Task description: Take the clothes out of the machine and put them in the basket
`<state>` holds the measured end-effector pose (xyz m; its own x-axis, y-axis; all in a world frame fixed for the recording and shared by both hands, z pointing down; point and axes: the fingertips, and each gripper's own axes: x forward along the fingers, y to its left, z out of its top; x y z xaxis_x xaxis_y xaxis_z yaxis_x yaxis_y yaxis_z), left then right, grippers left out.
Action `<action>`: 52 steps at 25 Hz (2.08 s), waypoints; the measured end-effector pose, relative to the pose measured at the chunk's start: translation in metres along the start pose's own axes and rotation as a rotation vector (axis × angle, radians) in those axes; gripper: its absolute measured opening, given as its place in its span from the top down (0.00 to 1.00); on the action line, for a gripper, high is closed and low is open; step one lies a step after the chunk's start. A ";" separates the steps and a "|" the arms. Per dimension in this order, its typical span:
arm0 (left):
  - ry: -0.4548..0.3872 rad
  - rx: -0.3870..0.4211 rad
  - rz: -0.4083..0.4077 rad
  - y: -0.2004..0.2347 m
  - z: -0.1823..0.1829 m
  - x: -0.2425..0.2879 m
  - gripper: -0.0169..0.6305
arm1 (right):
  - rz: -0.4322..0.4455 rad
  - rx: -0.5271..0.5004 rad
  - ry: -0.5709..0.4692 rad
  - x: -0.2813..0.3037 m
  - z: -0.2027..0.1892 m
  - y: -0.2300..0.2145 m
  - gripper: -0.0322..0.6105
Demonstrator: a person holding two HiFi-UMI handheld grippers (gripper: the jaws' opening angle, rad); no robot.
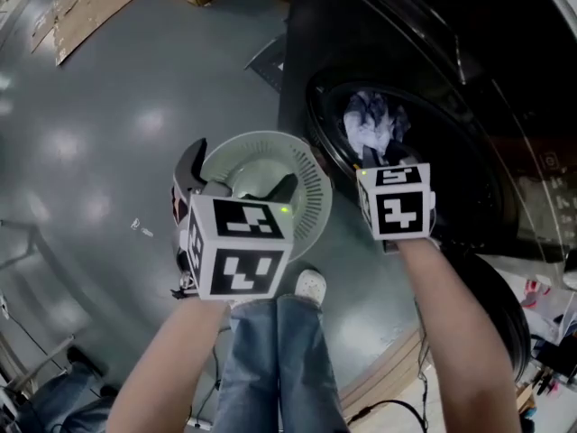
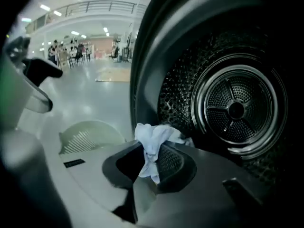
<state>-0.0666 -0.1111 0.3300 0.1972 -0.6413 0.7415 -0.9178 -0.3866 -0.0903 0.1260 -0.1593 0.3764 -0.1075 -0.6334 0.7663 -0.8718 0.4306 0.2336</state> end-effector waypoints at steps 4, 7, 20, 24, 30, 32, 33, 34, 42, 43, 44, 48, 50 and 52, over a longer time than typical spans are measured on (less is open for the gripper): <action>-0.002 -0.051 0.000 0.004 -0.002 -0.019 0.11 | 0.051 0.079 -0.025 -0.031 0.000 0.020 0.87; -0.015 -0.054 0.003 0.007 0.000 -0.029 0.11 | 0.080 0.085 -0.040 -0.049 0.003 0.034 0.87; -0.025 -0.134 0.055 0.038 -0.003 -0.075 0.11 | 0.253 0.413 -0.127 -0.106 0.050 0.084 0.87; -0.043 -0.153 0.069 0.049 -0.003 -0.086 0.11 | 0.319 0.449 -0.154 -0.119 0.063 0.109 0.87; -0.046 -0.174 0.079 0.062 -0.011 -0.096 0.11 | 0.400 0.448 -0.138 -0.127 0.070 0.142 0.87; -0.046 -0.186 0.086 0.068 -0.015 -0.098 0.11 | 0.460 0.467 -0.133 -0.128 0.074 0.156 0.87; -0.044 -0.193 0.089 0.072 -0.018 -0.099 0.11 | 0.488 0.472 -0.131 -0.128 0.075 0.165 0.87; -0.042 -0.202 0.090 0.075 -0.021 -0.099 0.11 | 0.510 0.475 -0.128 -0.128 0.076 0.173 0.87; -0.024 -0.214 0.095 0.092 -0.046 -0.090 0.11 | 0.529 0.530 -0.027 -0.085 0.045 0.204 0.83; -0.021 -0.215 0.095 0.093 -0.049 -0.088 0.11 | 0.523 0.522 -0.006 -0.079 0.038 0.207 0.73; -0.015 -0.217 0.095 0.093 -0.052 -0.086 0.11 | 0.517 0.517 0.018 -0.073 0.031 0.210 0.53; 0.011 -0.222 0.085 0.087 -0.066 -0.076 0.11 | 0.472 0.483 0.083 -0.057 0.002 0.211 0.38; 0.022 -0.222 0.080 0.082 -0.071 -0.070 0.11 | 0.466 0.479 0.096 -0.052 -0.007 0.207 0.38; 0.033 -0.222 0.074 0.076 -0.074 -0.064 0.11 | 0.461 0.479 0.108 -0.047 -0.016 0.201 0.38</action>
<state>-0.1748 -0.0502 0.3249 0.1188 -0.6389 0.7601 -0.9833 -0.1819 0.0008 -0.0367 -0.0326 0.3964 -0.4929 -0.3744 0.7854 -0.8665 0.2930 -0.4041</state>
